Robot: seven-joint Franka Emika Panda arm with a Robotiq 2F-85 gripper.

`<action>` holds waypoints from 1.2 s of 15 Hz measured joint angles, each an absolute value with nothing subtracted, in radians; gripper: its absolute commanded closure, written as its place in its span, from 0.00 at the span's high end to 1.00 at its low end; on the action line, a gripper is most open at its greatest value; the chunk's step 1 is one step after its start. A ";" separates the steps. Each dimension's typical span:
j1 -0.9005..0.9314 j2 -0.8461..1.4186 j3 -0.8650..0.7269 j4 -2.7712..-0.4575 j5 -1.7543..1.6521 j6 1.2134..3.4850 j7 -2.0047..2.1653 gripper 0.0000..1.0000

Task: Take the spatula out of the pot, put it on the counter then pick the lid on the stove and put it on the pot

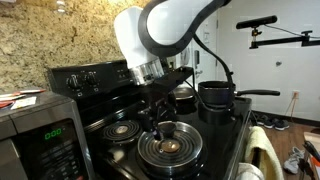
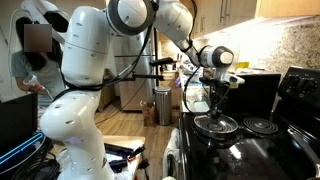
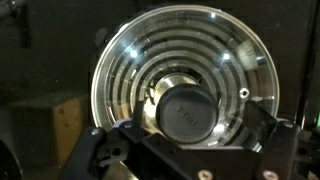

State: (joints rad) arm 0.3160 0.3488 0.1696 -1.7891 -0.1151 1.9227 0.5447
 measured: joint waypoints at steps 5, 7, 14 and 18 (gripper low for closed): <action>0.332 0.348 0.155 -1.798 -0.115 1.973 0.648 1.00; 0.333 0.343 0.151 -1.808 -0.120 1.973 0.697 1.00; 0.333 0.289 0.141 -1.881 -0.122 1.972 0.789 0.54; 0.333 0.279 0.148 -1.888 -0.122 1.972 0.795 0.31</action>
